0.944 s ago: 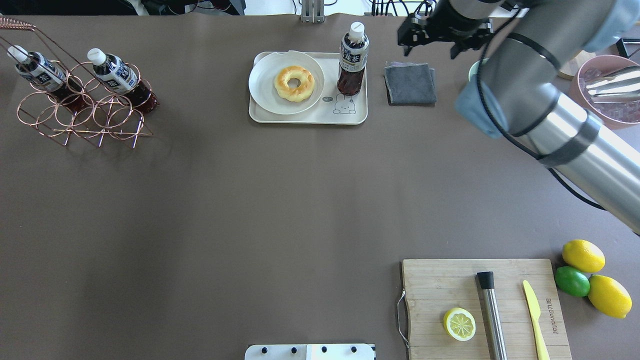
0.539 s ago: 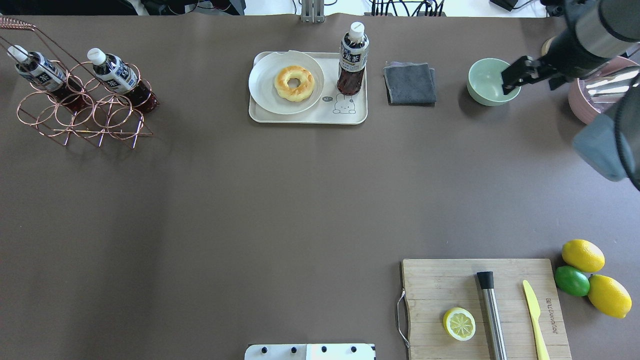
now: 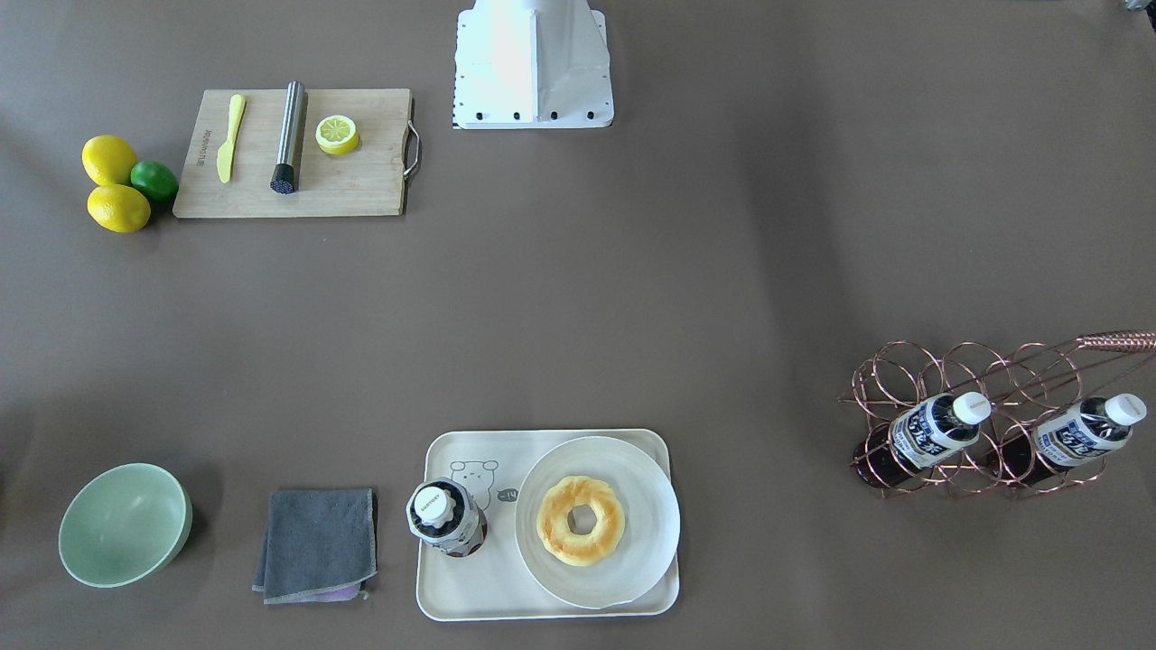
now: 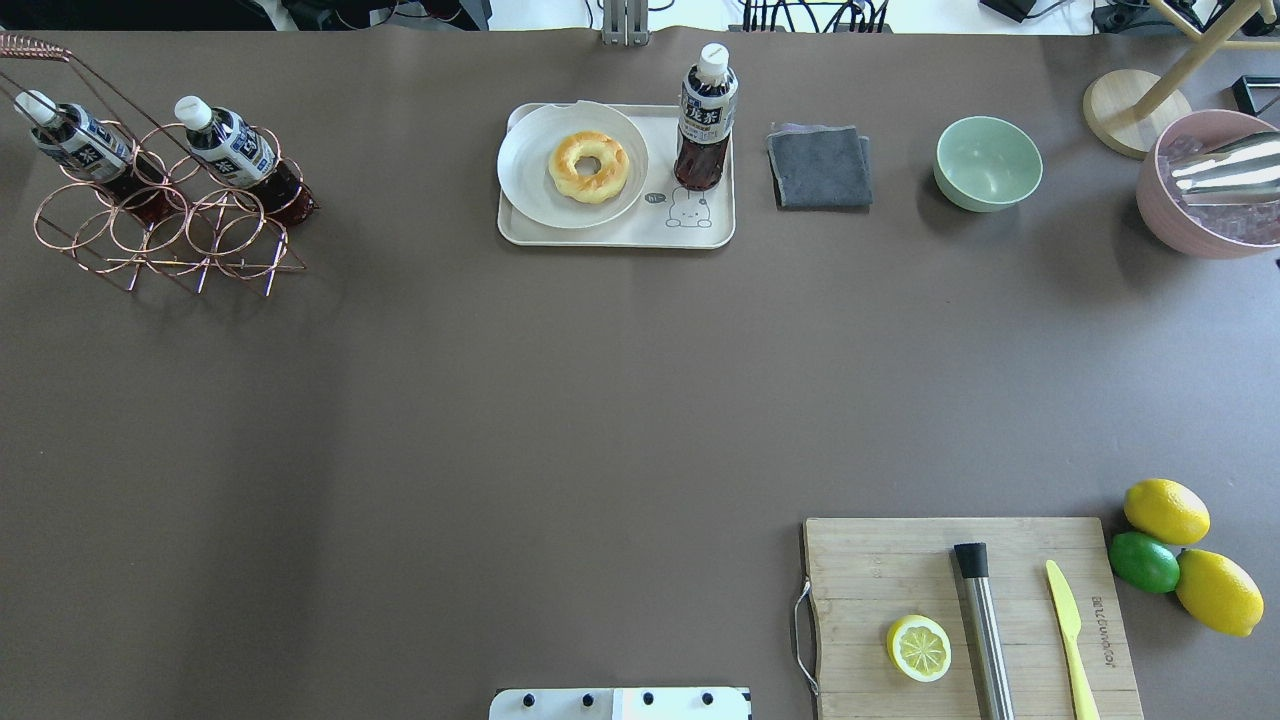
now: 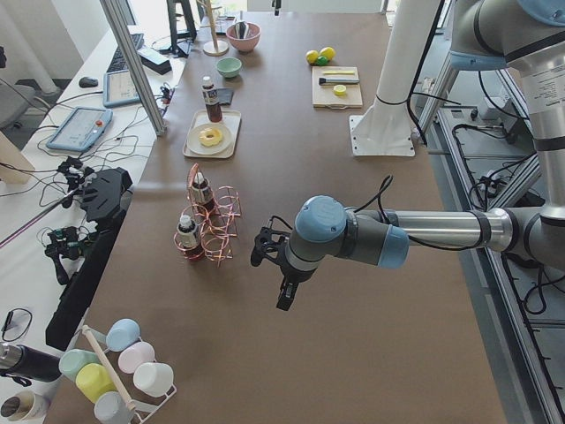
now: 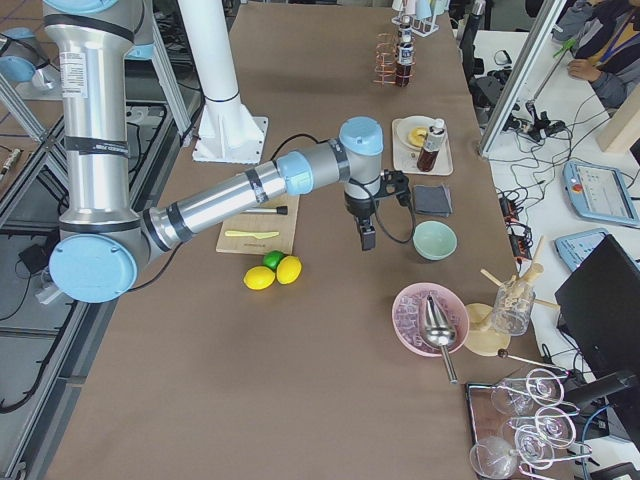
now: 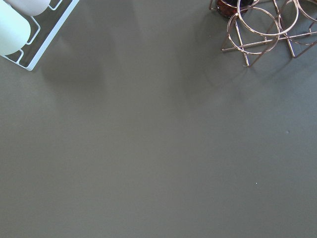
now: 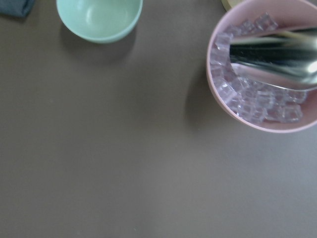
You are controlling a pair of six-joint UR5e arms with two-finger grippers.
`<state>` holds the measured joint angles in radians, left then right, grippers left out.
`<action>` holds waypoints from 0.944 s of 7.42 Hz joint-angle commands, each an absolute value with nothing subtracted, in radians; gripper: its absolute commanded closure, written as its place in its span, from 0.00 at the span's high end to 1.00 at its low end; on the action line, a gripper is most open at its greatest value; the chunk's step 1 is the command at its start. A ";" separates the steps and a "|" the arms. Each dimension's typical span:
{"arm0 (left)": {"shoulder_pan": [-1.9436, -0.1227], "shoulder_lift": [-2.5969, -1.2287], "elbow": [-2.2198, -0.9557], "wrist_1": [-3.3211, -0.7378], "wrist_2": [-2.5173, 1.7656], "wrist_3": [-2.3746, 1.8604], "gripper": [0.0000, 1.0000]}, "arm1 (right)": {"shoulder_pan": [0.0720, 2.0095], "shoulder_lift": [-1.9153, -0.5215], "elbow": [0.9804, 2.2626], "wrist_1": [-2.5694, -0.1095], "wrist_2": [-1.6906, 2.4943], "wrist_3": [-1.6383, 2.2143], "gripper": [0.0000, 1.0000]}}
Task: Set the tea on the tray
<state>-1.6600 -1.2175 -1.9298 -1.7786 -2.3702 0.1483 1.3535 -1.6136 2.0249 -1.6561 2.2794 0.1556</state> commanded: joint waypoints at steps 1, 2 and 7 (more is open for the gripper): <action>-1.684 -1.198 -1.939 -1.756 -2.372 0.163 0.97 | 1.492 -1.776 1.961 -1.649 2.301 -0.157 1.00; -1.683 -1.198 -1.936 -1.758 -2.368 0.164 0.97 | 1.526 -1.795 1.954 -1.649 2.313 -0.191 1.00; -1.684 -1.197 -1.939 -1.764 -2.370 0.167 0.97 | 1.546 -1.822 1.937 -1.649 2.342 -0.216 1.00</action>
<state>-1.6842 -1.1961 -1.9362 -1.7627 -2.3700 0.1655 1.5448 -1.8222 1.9418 -1.6490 2.3391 -0.2151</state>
